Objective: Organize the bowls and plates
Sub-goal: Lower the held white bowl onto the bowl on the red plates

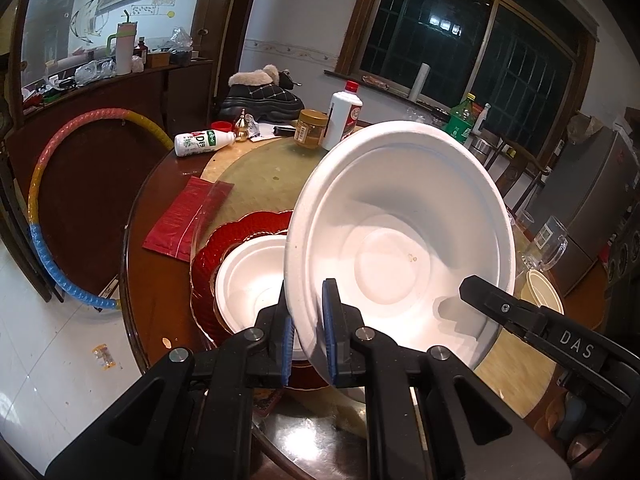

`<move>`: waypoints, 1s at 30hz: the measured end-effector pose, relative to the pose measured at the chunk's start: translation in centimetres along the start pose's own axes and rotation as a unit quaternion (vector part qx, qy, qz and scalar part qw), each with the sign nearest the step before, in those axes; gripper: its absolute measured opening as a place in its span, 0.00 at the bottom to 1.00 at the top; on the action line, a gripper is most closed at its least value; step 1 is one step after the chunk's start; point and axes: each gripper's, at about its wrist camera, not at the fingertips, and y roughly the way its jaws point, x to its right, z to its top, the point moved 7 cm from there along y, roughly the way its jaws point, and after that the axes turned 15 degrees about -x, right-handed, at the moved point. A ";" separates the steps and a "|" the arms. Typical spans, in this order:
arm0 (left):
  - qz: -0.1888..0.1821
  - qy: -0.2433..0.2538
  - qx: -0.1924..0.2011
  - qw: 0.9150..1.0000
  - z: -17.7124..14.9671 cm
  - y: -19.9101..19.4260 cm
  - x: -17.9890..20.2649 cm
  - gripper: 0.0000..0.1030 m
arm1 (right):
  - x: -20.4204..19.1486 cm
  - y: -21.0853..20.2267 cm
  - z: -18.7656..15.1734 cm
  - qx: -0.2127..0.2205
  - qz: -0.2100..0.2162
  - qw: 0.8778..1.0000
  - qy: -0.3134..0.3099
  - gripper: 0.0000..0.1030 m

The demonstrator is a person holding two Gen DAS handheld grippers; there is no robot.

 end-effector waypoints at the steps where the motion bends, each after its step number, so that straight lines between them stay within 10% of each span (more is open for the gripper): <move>1: 0.001 0.000 0.000 1.000 0.0 0.0 0.0 0.10 | 0.0 0.0 0.0 0.000 0.000 1.000 0.000 0.06; 30: -0.001 -0.012 0.003 1.000 -0.2 -0.5 -0.9 0.10 | -1.2 0.6 -0.4 -0.006 0.003 1.000 -0.007 0.06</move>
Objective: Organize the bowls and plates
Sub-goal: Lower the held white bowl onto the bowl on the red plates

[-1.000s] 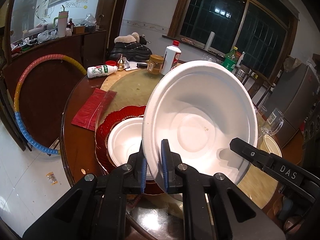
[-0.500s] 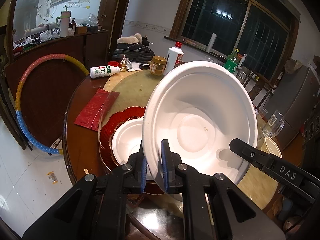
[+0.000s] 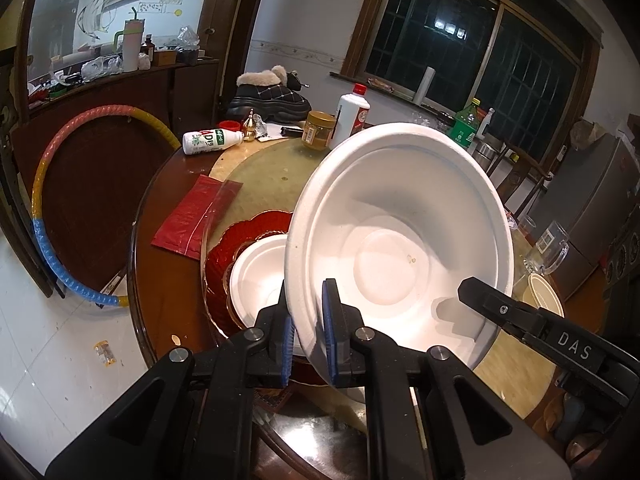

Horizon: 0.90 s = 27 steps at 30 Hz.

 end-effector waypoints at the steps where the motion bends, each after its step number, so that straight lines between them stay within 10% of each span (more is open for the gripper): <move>1: 0.000 -0.001 0.000 1.000 0.0 0.0 -0.1 0.10 | -0.1 0.1 0.0 -0.001 0.001 1.000 -0.001 0.06; 27: 0.021 -0.028 -0.055 0.998 1.3 4.4 -2.7 0.10 | 0.3 5.7 2.1 -0.053 -0.001 0.999 0.008 0.07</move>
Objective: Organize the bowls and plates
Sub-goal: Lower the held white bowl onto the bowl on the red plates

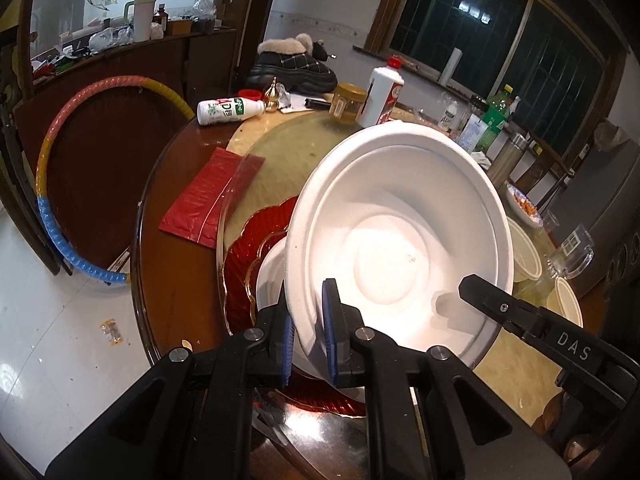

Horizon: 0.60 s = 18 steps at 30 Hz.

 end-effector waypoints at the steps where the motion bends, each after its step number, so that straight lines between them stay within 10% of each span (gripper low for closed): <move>1: 0.001 0.000 -0.001 1.000 0.0 0.1 0.0 0.10 | 0.1 0.2 0.0 -0.001 -0.001 1.000 0.000 0.07; 18: 0.015 -0.002 0.008 1.000 0.0 0.1 -0.9 0.10 | -0.3 1.8 0.2 -0.017 -0.011 1.000 -0.003 0.07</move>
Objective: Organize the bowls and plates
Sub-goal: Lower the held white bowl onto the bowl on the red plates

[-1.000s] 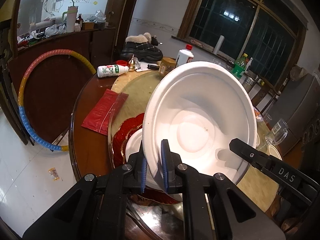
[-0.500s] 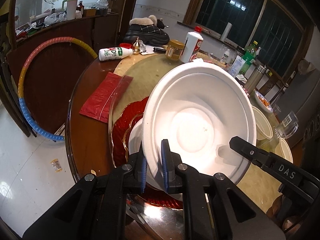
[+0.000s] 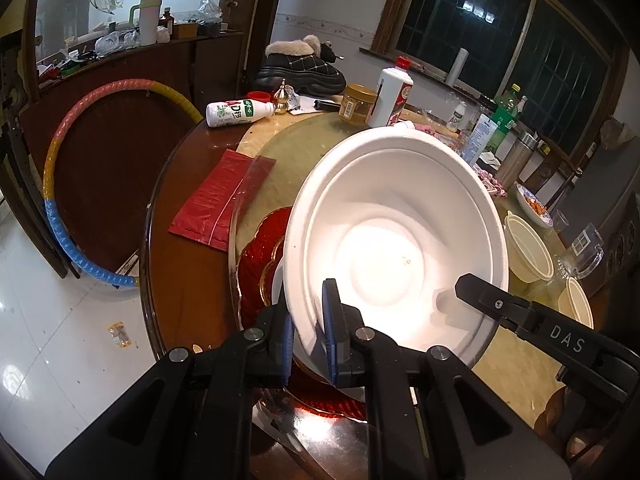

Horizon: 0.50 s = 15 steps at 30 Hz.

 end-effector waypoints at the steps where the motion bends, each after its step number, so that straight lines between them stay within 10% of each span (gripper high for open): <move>1: 0.000 0.000 -0.001 1.000 0.0 0.0 0.0 0.10 | 0.0 0.0 0.0 -0.001 0.000 1.000 0.000 0.07; 15: -0.003 -0.027 -0.005 1.000 0.0 0.0 -1.2 0.11 | -0.6 0.3 0.0 -0.003 -0.002 1.000 0.000 0.10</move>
